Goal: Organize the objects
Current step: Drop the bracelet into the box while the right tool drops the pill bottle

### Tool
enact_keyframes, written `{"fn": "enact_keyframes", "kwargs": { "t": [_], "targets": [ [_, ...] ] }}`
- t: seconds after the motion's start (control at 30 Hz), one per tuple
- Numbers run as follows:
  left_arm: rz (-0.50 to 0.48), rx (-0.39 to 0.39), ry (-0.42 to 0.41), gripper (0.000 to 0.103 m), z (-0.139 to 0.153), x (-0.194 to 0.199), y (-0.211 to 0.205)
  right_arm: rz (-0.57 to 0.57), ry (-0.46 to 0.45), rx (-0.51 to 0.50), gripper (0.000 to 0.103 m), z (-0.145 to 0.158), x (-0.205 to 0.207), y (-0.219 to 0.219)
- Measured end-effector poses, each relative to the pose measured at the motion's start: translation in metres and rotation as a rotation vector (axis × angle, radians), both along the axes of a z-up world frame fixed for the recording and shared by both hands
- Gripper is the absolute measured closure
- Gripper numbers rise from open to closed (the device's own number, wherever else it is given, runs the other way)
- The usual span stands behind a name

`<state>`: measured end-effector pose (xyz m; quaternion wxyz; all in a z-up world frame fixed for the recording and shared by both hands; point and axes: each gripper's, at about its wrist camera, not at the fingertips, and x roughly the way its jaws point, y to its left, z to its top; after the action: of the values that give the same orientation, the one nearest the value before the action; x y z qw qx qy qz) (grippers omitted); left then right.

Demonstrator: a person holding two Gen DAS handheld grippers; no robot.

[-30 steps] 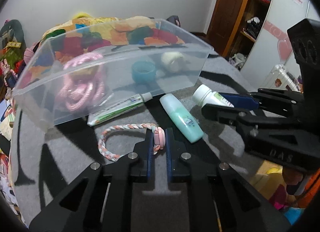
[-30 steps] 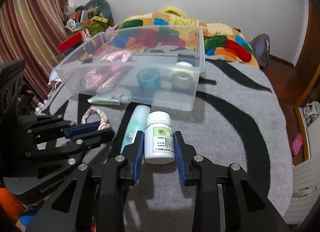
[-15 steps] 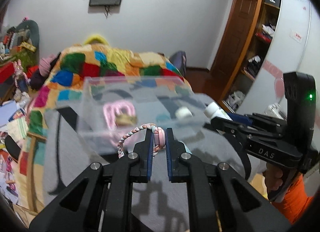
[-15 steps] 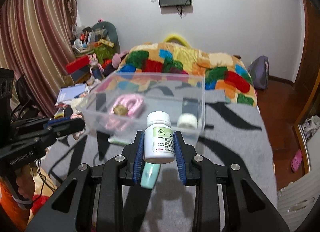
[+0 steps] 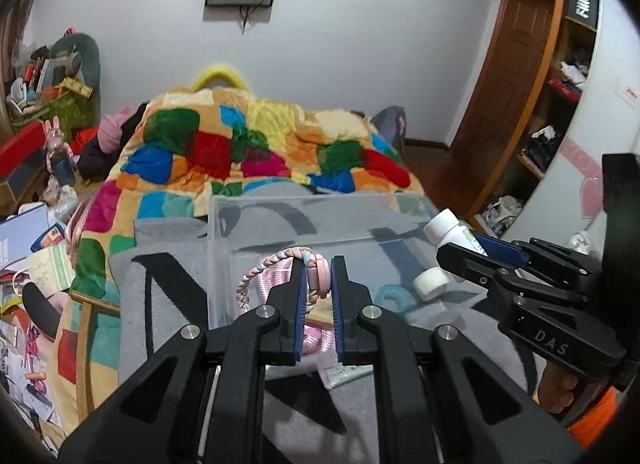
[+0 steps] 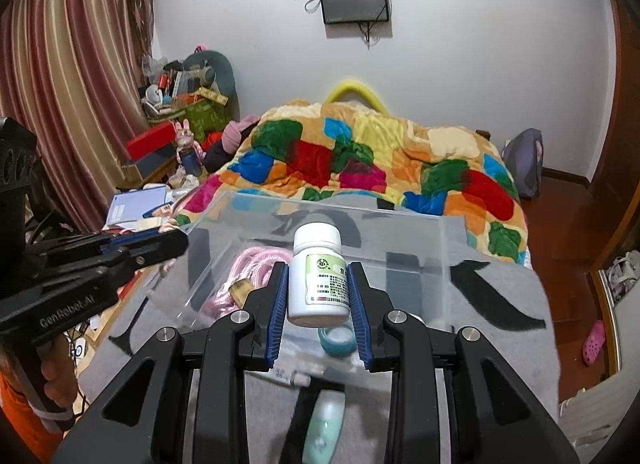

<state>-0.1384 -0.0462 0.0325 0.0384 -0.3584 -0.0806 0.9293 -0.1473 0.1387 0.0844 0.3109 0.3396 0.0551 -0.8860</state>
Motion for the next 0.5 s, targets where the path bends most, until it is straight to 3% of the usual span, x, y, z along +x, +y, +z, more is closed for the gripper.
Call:
{"fn": "enact_keyframes", "kwargs": {
  "t": [0.37,0.43,0.5],
  "targets": [
    [-0.016,0.032,-0.131,0.089,-0.041,-0.029,-0.003,0.026,-0.12,0.085,0.076,-0.046,-0.032,-0.032],
    [-0.024,0.048,-0.146,0.068,-0.042,-0.028,-0.003,0.034,-0.139,0.091,0.076,-0.051,-0.033,-0.035],
    [-0.017,0.046,-0.129,0.058,-0.039,-0.023,-0.003,0.05,-0.172,0.086,0.075,-0.054,-0.033,-0.034]
  ]
}}
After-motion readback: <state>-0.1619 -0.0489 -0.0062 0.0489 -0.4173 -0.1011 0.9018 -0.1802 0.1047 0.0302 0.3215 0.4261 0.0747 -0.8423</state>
